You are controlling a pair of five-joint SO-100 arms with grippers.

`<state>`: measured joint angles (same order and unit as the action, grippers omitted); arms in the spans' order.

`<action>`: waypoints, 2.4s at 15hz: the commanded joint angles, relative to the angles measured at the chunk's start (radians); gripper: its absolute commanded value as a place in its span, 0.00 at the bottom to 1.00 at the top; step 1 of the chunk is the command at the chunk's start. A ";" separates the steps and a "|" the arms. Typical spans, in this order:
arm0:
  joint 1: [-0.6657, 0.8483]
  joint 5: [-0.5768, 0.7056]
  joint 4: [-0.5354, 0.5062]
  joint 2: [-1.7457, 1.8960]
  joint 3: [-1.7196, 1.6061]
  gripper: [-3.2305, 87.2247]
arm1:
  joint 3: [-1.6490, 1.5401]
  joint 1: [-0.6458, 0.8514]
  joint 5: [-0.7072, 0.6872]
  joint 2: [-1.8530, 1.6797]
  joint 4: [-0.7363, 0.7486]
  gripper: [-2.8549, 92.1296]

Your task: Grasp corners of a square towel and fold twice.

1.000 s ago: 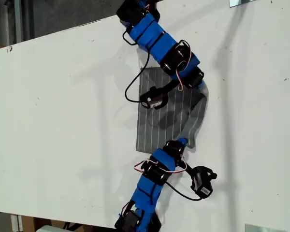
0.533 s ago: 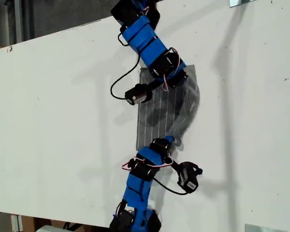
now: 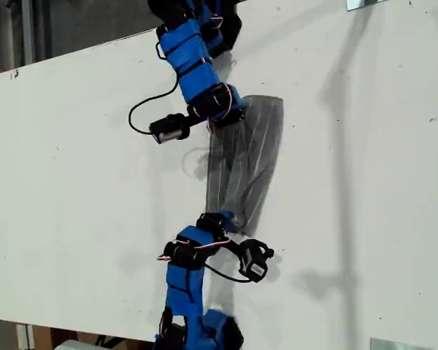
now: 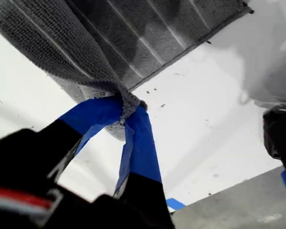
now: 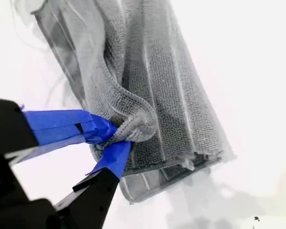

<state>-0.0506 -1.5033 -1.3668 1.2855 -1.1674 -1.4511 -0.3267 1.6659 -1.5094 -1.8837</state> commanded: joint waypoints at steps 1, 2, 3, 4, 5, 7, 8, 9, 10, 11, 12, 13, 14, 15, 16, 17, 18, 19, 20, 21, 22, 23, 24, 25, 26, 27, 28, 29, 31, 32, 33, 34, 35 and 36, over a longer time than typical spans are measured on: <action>0.067 0.038 0.003 0.104 -0.040 0.03 | -0.143 0.097 -0.034 -0.183 0.009 0.03; 0.089 0.052 0.005 0.107 -0.055 0.03 | -0.212 0.146 -0.060 -0.221 0.051 0.03; 0.107 0.066 0.011 0.107 -0.072 0.03 | -0.281 0.198 -0.087 -0.255 0.110 0.03; 0.129 0.081 0.029 0.110 -0.100 0.03 | -0.348 0.250 -0.132 -0.282 0.179 0.03; 0.153 0.094 0.046 0.112 -0.135 0.03 | -0.403 0.295 -0.164 -0.296 0.233 0.03; 0.218 0.114 0.091 0.114 -0.218 0.03 | -0.485 0.376 -0.249 -0.291 0.334 0.03; 0.249 0.121 0.112 0.112 -0.255 0.03 | -0.506 0.407 -0.273 -0.276 0.359 0.03; 0.278 0.127 0.126 0.106 -0.281 0.03 | -0.515 0.431 -0.293 -0.253 0.373 0.03; 0.311 0.135 0.138 0.094 -0.308 0.03 | -0.525 0.449 -0.313 -0.229 0.394 0.03; 0.345 0.147 0.149 0.078 -0.334 0.03 | -0.532 0.462 -0.330 -0.204 0.417 0.03; 0.385 0.164 0.160 0.055 -0.354 0.03 | -0.534 0.469 -0.337 -0.175 0.431 0.03; 0.423 0.178 0.161 0.018 -0.364 0.03 | -0.534 0.472 -0.342 -0.152 0.442 0.03; 0.459 0.202 0.161 -0.032 -0.359 0.03 | -0.534 0.474 -0.342 -0.137 0.449 0.03; 0.486 0.222 0.160 -0.080 -0.351 0.03 | -0.534 0.476 -0.342 -0.127 0.451 0.03; 0.500 0.236 0.160 -0.110 -0.344 0.03 | -0.534 0.476 -0.344 -0.120 0.451 0.03; 0.495 0.244 0.146 -0.106 -0.336 0.03 | -0.532 0.469 -0.344 -0.121 0.446 0.03; 0.476 0.255 0.121 -0.075 -0.322 0.03 | -0.520 0.451 -0.341 -0.132 0.431 0.03; 0.456 0.265 0.084 -0.041 -0.296 0.03 | -0.502 0.428 -0.333 -0.146 0.407 0.03; 0.442 0.281 0.041 -0.005 -0.273 0.03 | -0.480 0.400 -0.331 -0.155 0.385 0.03; 0.437 0.296 0.011 0.038 -0.265 0.03 | -0.460 0.373 -0.318 -0.160 0.360 0.03; 0.436 0.310 -0.018 0.084 -0.272 0.03 | -0.442 0.344 -0.308 -0.161 0.344 0.03; 0.433 0.327 -0.037 0.130 -0.285 0.03 | -0.430 0.316 -0.302 -0.166 0.337 0.03; 0.431 0.347 -0.054 0.167 -0.301 0.03 | -0.419 0.287 -0.298 -0.167 0.334 0.03; 0.430 0.379 -0.075 0.186 -0.314 0.03 | -0.405 0.255 -0.296 -0.167 0.331 0.03; 0.430 0.410 -0.091 0.192 -0.336 0.03 | -0.390 0.222 -0.290 -0.164 0.322 0.03; 0.428 0.426 -0.097 0.192 -0.362 0.03 | -0.362 0.184 -0.290 -0.147 0.313 0.03; 0.422 0.445 -0.098 0.192 -0.390 0.03 | -0.319 0.149 -0.288 -0.112 0.287 0.03; 0.417 0.457 -0.098 0.192 -0.417 0.03 | -0.259 0.117 -0.288 -0.060 0.249 0.03; 0.411 0.472 -0.087 0.193 -0.468 0.03 | -0.101 0.071 -0.288 0.071 0.155 0.03; 0.408 0.476 -0.071 0.195 -0.482 0.03 | -0.048 0.071 -0.290 0.123 0.129 0.03; 0.407 0.480 -0.060 0.183 -0.480 0.03 | -0.023 0.086 -0.302 0.156 0.127 0.03; 0.405 0.485 -0.054 0.160 -0.469 0.03 | -0.023 0.115 -0.310 0.172 0.133 0.07; 0.405 0.488 -0.046 0.141 -0.462 0.04 | -0.029 0.150 -0.344 0.181 0.153 0.19; 0.405 0.488 -0.041 0.135 -0.459 0.11 | -0.035 0.189 -0.380 0.186 0.186 0.27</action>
<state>0.3666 -1.0232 -1.4174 1.4113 -1.6521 -1.5324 -0.1810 1.3269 -1.3131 -1.7196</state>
